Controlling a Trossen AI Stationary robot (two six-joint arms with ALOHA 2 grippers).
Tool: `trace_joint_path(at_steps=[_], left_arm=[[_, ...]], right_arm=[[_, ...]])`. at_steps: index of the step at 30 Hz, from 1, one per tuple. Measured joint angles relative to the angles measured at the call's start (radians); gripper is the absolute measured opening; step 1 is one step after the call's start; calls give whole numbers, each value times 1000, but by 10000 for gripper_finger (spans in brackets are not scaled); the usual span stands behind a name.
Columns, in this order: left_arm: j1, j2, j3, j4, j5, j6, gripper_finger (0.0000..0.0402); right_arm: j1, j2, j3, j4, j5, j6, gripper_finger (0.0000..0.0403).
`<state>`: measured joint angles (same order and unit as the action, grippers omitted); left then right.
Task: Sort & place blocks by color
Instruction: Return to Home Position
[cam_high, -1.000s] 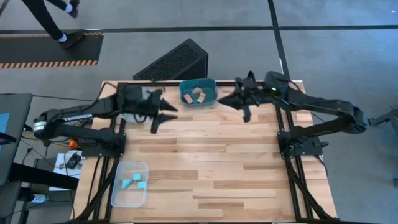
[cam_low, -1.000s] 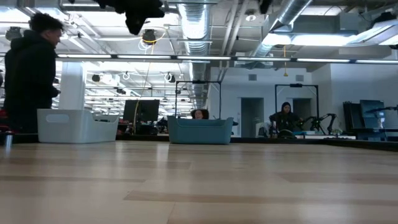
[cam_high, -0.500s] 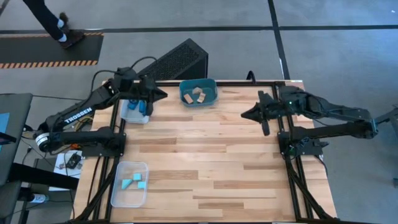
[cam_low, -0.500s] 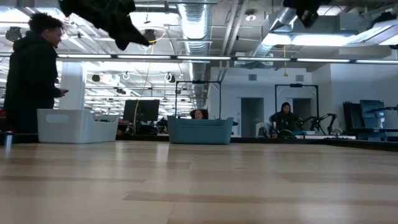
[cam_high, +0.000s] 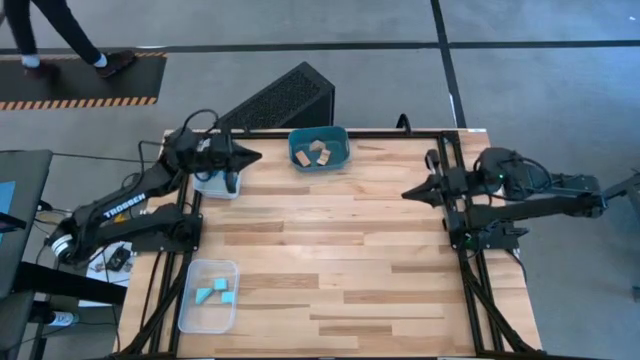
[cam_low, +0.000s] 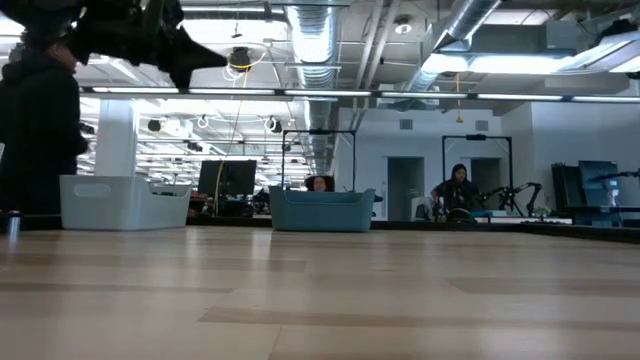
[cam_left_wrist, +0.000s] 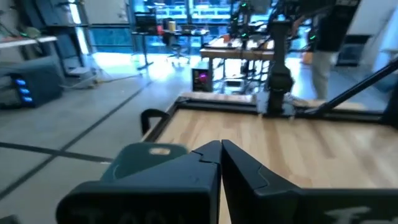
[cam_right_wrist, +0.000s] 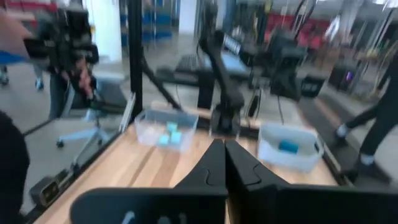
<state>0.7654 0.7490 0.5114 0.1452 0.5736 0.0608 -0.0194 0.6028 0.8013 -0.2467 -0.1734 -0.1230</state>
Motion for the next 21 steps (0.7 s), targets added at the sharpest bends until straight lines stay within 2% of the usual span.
trace_joint_path(at_steps=[6, 14, 21], left_arm=[[0, -73, -72, 3, -28, -2, 0], [0, -97, -72, 42, 50, 110, 0], [0, -95, -72, 40, 59, 126, 0]], right_arm=[[-14, -139, -226, 243, 19, 60, 9], [0, -293, -435, 459, -28, 48, 5], [1, -411, -553, 476, -15, 109, 10]])
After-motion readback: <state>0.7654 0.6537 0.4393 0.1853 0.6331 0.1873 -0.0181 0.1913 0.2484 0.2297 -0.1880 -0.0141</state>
